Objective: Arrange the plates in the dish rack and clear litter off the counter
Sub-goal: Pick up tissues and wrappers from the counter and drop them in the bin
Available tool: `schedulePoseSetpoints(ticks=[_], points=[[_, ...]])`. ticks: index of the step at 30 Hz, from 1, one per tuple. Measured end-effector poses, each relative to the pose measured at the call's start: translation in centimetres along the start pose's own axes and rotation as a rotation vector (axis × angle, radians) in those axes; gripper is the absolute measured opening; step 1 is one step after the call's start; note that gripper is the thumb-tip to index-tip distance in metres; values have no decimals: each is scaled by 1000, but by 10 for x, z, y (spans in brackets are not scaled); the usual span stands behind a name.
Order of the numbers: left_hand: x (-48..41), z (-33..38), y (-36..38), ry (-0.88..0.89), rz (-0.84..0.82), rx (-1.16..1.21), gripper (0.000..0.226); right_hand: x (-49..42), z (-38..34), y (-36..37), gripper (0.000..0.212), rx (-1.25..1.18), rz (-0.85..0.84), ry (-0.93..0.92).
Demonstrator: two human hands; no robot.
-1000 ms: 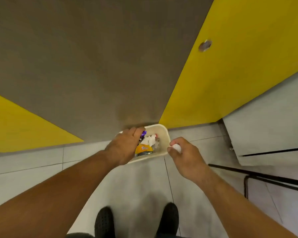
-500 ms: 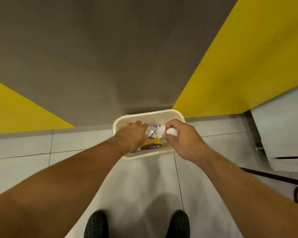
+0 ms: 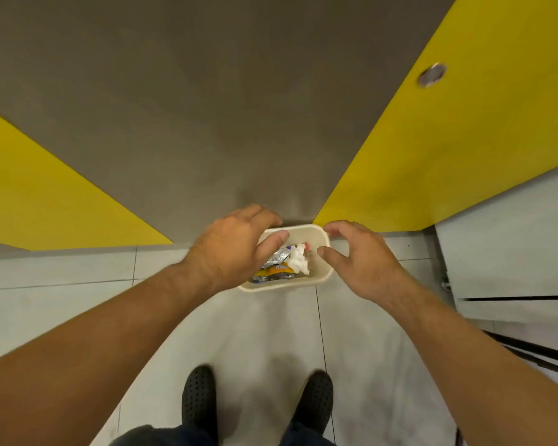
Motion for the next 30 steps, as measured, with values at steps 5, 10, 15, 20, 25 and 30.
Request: schedulePoseSetpoints(ticks=[5, 10, 15, 20, 25, 30], points=[[-3, 100, -126, 118, 118, -31, 43, 55, -76, -127, 28, 32, 71, -105], [-4, 191, -247, 219, 211, -75, 40, 116, -150, -264, 13, -27, 179, -218], [-7, 261, -330, 261, 304, -161, 44, 165, -189, -372, 6, -49, 300, -296], [-12, 301, -371, 291, 402, -217, 47, 193, -192, -426, 8, -62, 325, -306], [-34, 314, -362, 306, 345, -288, 41, 200, -179, -444, 7, -34, 334, -280], [-72, 313, -356, 394, 312, -345, 42, 189, -170, -453, 9, -9, 359, -231]])
Point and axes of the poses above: each hand's wrist, its own x-axis away from the middle knuckle, its own y-axis out of the palm, z = x × y, the point moved 6 cm from there along -x, towards the middle knuckle, and after that the axes turned 7 degrees about y, right-handed, at the moved point
